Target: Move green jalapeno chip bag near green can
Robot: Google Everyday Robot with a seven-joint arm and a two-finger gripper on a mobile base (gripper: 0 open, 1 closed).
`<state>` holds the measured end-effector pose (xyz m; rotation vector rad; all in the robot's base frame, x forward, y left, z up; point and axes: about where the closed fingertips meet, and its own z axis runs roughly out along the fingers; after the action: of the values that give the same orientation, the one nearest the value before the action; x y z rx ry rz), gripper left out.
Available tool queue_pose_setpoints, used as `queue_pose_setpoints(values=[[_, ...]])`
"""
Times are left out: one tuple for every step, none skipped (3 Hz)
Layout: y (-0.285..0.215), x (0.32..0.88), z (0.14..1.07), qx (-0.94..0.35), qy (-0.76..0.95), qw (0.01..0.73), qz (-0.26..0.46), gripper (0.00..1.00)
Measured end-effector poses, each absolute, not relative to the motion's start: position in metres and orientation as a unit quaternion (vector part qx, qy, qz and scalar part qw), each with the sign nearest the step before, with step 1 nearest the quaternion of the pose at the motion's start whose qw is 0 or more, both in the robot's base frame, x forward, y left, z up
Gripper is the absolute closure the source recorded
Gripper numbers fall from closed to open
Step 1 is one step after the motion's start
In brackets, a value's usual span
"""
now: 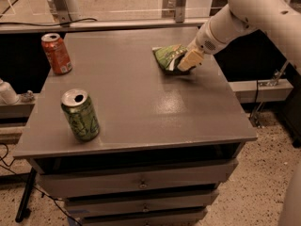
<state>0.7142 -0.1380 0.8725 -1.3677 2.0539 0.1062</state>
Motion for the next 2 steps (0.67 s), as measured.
queue_pose_setpoints(values=[[-0.138,0.713,0.868,-0.515,0.792,0.325,0.046,0.65],[-0.135,0.703,0.874,-0.516,0.791,0.326,0.046,0.88]])
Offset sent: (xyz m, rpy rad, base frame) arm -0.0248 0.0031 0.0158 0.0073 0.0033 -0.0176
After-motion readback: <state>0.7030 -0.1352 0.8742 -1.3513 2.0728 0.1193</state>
